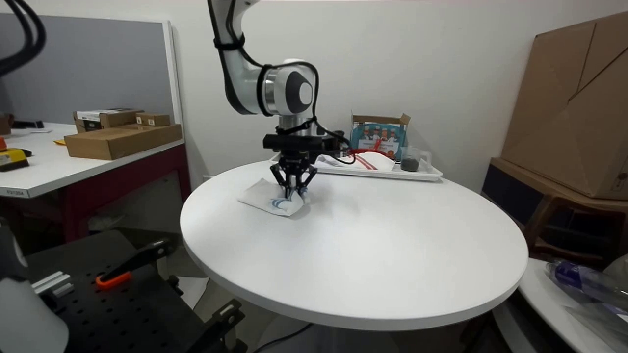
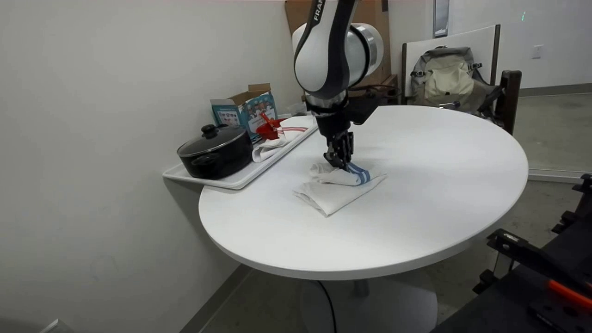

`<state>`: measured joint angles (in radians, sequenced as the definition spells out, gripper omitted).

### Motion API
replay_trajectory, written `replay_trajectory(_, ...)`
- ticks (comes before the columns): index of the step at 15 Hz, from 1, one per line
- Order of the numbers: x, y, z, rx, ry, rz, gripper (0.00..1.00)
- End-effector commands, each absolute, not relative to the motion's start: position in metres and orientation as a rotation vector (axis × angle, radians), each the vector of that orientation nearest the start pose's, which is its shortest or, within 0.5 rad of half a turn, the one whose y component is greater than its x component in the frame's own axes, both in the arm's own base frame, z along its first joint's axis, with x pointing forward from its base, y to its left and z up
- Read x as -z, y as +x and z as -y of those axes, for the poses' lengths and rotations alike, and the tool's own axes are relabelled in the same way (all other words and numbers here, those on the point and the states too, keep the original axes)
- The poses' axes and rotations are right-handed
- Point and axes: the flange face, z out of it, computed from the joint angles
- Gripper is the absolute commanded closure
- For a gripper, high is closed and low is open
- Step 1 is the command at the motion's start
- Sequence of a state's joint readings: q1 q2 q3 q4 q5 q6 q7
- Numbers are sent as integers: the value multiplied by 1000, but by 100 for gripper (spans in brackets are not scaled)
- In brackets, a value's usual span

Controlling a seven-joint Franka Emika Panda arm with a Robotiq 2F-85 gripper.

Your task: Use the tea towel to wipe the table

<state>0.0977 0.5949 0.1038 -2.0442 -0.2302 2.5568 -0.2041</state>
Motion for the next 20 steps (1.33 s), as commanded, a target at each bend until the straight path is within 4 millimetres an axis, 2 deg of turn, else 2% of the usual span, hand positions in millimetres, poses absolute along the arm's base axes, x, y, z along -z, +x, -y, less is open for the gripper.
replay_trajectory(1, -131, 549, -161, -35, -3005, 1150, 95)
replay_trajectory(9, -128, 529, -249, 108, -2867, 1389, 95)
replay_trajectory(12, -120, 519, -273, 101, -2826, 1491, 95)
replay_trajectory(14, -117, 513, -276, 86, -2805, 1543, 95)
replay_trajectory(16, -116, 507, -268, 58, -2784, 1577, 95)
replay_trajectory(18, -117, 506, -250, 15, -2777, 1578, 95)
replay_trajectory(20, -120, 505, -222, -37, -2792, 1557, 95)
